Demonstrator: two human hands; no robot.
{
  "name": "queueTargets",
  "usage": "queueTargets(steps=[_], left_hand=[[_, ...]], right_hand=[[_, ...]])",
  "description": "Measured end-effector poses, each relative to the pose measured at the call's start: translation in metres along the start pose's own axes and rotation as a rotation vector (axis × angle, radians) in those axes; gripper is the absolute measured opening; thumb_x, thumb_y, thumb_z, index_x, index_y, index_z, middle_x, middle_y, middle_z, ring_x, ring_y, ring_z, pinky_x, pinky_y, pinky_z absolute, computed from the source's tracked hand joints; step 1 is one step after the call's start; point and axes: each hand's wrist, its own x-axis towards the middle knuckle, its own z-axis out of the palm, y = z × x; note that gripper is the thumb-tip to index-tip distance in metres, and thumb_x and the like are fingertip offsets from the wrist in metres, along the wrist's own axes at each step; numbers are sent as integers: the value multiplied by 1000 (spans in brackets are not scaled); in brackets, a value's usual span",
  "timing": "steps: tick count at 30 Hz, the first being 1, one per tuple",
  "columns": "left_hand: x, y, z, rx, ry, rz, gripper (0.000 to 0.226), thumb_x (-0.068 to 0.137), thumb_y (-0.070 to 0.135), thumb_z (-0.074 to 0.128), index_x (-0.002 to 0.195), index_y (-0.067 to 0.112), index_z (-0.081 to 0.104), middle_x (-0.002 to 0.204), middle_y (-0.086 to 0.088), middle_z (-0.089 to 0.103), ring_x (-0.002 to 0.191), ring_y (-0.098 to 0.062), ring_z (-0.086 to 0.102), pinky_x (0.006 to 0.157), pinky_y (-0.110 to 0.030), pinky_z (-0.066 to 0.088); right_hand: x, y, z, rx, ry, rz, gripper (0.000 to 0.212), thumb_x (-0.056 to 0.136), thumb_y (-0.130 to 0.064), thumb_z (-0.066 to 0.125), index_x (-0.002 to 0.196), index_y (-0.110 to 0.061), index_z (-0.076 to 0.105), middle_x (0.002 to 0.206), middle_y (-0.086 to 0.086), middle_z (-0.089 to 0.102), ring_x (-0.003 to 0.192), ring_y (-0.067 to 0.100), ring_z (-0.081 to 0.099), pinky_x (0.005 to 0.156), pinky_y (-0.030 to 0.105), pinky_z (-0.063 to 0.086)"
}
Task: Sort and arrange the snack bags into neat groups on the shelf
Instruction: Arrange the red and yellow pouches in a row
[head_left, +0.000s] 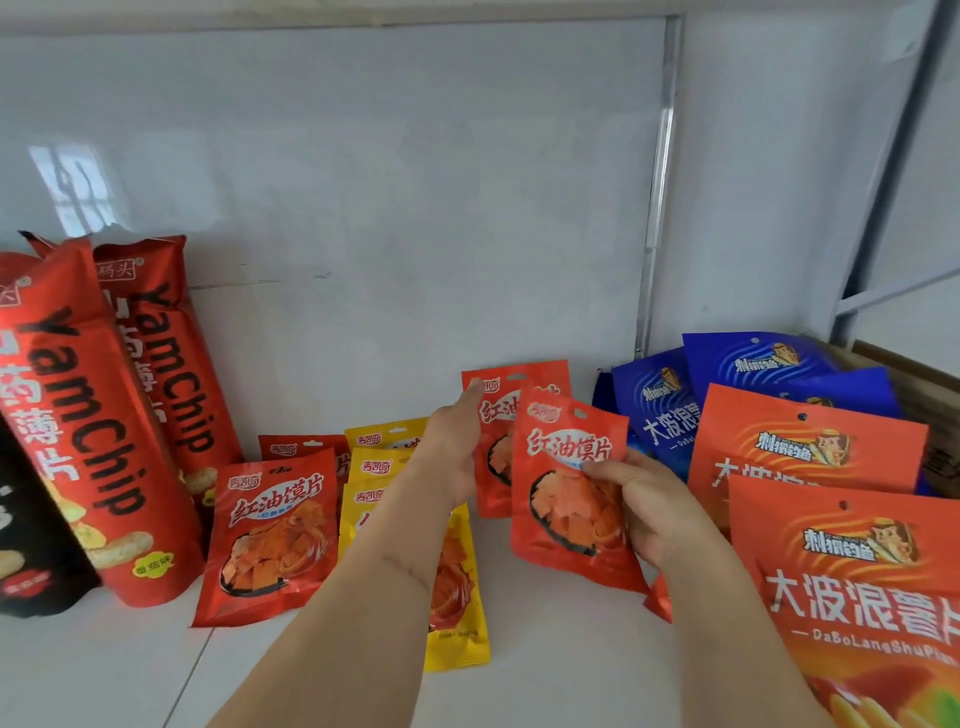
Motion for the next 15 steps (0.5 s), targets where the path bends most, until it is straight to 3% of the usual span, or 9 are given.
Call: queueTargets(steps=[3, 7, 10, 12, 15], left_hand=[[-6, -1, -6, 9, 1, -5, 56, 102, 58, 42, 115, 11, 70, 97, -12, 79, 94, -33, 75, 94, -54, 56], [-18, -9, -15, 26, -20, 19, 52, 98, 61, 48, 113, 16, 69, 97, -10, 79, 93, -30, 76, 93, -54, 57], [-19, -17, -28, 44, 0, 81, 35, 99, 43, 60, 120, 16, 64, 101, -8, 79, 91, -29, 77, 88, -53, 60], [-20, -20, -36, 38, 49, 106, 23, 102, 28, 59, 120, 15, 64, 102, -7, 79, 88, -28, 77, 84, -53, 61], [-24, -18, -47, 2, 88, 114, 18, 103, 24, 56, 117, 17, 65, 101, -6, 79, 89, -29, 77, 85, -55, 60]], right_hand=[[-1, 6, 11, -114, -30, -33, 25, 86, -7, 70, 109, -15, 68, 98, 6, 77, 93, 27, 73, 84, 43, 57], [1, 14, 25, -256, -46, -47, 28, 83, -22, 76, 110, -22, 68, 102, 2, 76, 94, 24, 72, 91, 47, 56], [-2, 17, 34, -281, -40, -66, 32, 80, -29, 79, 110, -22, 67, 100, 1, 76, 92, 24, 73, 90, 49, 56], [-7, 17, 40, -305, -39, -94, 33, 81, -34, 78, 110, -23, 67, 99, -1, 76, 91, 21, 73, 89, 48, 57], [-19, 16, 48, -422, -54, -164, 32, 86, -48, 69, 108, -25, 69, 101, -6, 75, 93, 15, 72, 92, 43, 56]])
